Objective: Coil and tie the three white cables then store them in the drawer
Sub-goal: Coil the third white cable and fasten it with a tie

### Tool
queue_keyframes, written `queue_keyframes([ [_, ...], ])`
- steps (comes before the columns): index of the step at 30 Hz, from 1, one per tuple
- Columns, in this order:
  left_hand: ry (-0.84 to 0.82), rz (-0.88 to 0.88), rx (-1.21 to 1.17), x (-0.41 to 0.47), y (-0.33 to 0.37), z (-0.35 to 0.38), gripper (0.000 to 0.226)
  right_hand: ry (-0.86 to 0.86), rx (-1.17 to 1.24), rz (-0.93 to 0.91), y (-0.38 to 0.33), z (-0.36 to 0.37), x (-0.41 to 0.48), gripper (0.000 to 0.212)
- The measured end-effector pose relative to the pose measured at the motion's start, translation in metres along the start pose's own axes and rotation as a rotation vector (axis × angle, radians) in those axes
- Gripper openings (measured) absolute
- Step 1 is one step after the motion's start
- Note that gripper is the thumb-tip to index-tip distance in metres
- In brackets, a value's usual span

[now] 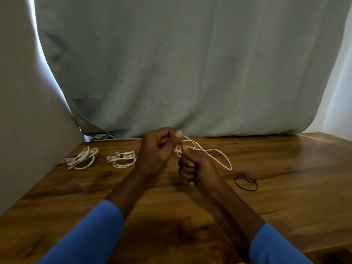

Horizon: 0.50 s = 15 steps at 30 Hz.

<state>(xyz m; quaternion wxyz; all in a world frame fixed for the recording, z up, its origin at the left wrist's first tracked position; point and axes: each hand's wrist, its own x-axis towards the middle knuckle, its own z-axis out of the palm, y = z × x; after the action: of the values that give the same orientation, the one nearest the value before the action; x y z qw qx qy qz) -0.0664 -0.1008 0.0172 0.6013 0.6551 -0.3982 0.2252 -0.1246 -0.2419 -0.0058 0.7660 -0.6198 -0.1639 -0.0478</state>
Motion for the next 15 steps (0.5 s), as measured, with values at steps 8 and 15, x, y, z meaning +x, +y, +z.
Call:
queue_keyframes([
  [8, 0.010, -0.417, -0.510, 0.002, -0.026, 0.021, 0.053, -0.024, 0.681, -0.056, -0.049, 0.025, 0.037, 0.022],
  [15, -0.242, -0.069, 0.275, 0.004, -0.048, 0.013, 0.027, 0.025, 0.519, -0.293, -0.068, 0.007, 0.072, 0.030],
])
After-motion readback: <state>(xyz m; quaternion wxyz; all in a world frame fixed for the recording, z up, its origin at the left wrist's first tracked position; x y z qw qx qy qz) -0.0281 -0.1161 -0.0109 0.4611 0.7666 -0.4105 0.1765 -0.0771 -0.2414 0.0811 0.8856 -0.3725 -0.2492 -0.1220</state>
